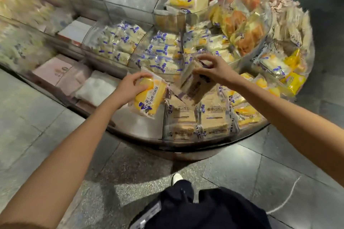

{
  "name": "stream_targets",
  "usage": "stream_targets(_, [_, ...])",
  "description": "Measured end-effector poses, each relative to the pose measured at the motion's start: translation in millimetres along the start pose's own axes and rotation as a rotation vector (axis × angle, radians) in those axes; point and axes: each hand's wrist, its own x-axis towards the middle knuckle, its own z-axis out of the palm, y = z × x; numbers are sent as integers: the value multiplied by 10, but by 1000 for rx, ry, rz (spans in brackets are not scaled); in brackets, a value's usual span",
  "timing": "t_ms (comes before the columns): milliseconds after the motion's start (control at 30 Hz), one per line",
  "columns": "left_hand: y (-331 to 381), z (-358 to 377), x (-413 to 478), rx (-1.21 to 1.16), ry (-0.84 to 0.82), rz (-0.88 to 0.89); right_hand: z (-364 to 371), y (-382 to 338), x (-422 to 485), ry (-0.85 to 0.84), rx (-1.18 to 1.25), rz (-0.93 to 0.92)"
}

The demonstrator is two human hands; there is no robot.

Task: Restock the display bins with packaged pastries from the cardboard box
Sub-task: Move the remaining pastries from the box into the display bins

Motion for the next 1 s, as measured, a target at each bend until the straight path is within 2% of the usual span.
stream_targets(200, [-127,71,264,-8,-101,29,-11,56,105,-126,-621,-110])
stream_targets(367, [-333,87,298,-22,-126,11,305,18,274,-507,-958,-138])
stream_targets(467, [-492,44,280,-20,-89,-23,547,98,402,-628,-1038,-162])
stream_targets(533, [-562,-2,255,-28,-57,-49,601,190,486,-624,-969,-112])
stream_targets(600, [-630,-31,247,-22,-53,-54,522,253,500,-576,-748,4])
stream_targets(767, [-731,24,268,-82,-35,-101,370,678,202,-245,-172,311])
stream_targets(867, [-729,127,302,-115,-36,-119,403,898,-33,-256,-168,291])
stream_targets(1000, [-686,264,333,-166,-57,-148,483,878,-203,-426,-272,139])
